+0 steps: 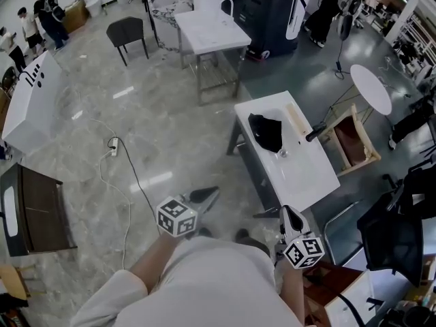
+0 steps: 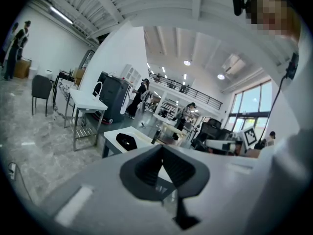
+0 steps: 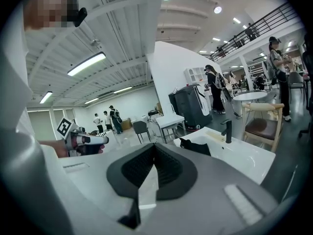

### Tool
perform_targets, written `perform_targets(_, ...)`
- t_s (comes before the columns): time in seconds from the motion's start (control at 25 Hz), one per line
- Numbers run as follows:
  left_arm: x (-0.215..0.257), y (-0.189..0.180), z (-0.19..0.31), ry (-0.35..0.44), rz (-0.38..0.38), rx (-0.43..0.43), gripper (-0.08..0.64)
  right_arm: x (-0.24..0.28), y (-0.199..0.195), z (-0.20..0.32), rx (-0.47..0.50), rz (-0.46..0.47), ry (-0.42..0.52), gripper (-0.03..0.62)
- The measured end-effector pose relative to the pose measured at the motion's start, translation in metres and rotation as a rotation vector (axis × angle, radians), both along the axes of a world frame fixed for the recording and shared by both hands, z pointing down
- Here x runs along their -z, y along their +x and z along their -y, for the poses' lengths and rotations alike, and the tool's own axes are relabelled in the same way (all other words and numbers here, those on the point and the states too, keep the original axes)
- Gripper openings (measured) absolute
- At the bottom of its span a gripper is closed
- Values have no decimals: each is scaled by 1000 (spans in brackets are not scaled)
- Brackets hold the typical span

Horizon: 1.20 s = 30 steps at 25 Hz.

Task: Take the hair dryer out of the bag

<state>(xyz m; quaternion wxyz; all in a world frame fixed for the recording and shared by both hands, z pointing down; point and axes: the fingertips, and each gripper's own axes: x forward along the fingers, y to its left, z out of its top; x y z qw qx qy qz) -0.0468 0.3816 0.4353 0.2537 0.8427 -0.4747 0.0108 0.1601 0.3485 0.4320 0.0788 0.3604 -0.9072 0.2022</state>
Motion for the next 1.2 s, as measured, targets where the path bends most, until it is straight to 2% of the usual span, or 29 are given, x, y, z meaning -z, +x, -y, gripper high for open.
perform_targets(0.36, -8, -16, -14, -9, -11, -21, -5, 1, -16, -20, -18, -15, -2, 5)
perform_targets(0.6, -11, -21, -7, -15, -32, -22, -5, 0, -18, -12, -27, -17, -11, 5)
perform_targets(0.84, -15, -24, 14, -20, -28, -12, -5, -11, -25, 13, -10, 0, -28, 5)
perform_targets(1.2, -17, -33, 67, -35, -5, 12, -2, -20, -39, 80, 31, 19, -43, 5)
